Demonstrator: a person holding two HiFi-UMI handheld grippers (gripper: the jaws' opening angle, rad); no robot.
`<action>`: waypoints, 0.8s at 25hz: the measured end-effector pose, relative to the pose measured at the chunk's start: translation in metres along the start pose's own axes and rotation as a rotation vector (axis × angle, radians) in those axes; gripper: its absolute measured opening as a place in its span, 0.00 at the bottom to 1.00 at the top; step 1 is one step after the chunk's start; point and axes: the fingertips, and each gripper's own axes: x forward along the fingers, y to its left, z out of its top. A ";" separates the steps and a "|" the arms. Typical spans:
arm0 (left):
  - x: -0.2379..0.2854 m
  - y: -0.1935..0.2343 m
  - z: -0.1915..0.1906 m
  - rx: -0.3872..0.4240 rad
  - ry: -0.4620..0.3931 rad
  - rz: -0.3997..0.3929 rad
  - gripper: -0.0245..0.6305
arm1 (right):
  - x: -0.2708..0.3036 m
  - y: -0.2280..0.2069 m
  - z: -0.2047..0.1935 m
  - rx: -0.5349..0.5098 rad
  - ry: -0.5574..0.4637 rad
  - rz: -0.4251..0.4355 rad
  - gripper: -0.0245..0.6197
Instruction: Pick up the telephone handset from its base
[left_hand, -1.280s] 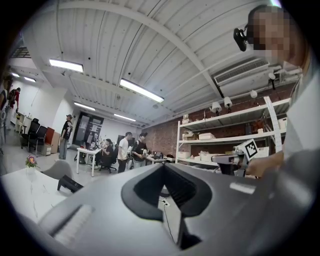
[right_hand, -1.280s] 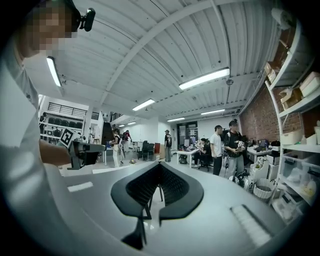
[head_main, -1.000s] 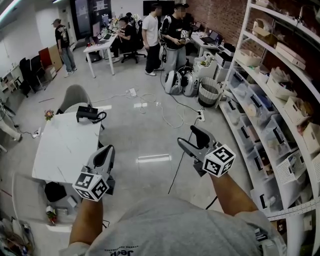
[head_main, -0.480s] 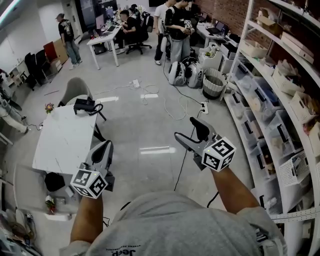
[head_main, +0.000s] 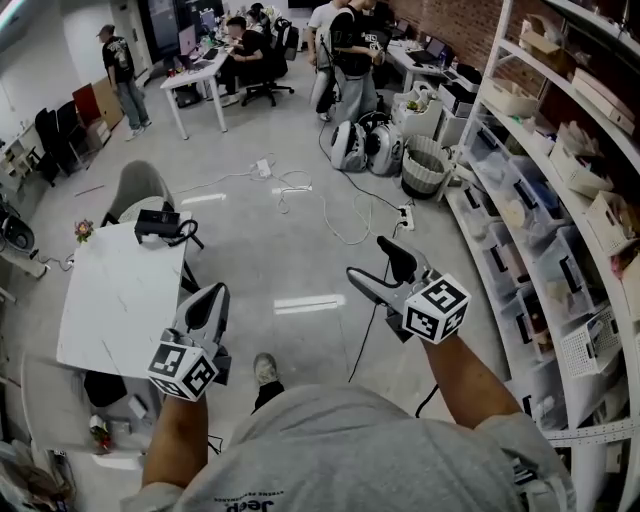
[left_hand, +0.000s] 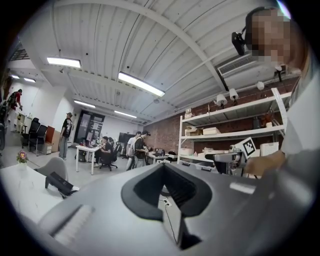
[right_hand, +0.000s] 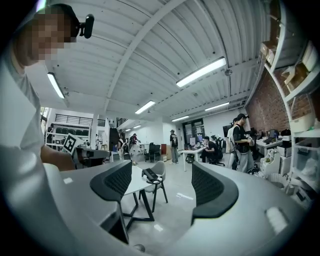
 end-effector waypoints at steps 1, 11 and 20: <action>0.010 0.016 -0.003 0.005 -0.001 -0.011 0.11 | 0.016 -0.004 -0.001 -0.006 0.004 -0.009 0.59; 0.136 0.219 0.011 -0.011 0.012 -0.140 0.11 | 0.218 -0.056 0.011 -0.030 0.018 -0.129 0.59; 0.219 0.325 0.022 -0.036 0.039 -0.197 0.11 | 0.341 -0.106 0.019 0.004 0.005 -0.175 0.59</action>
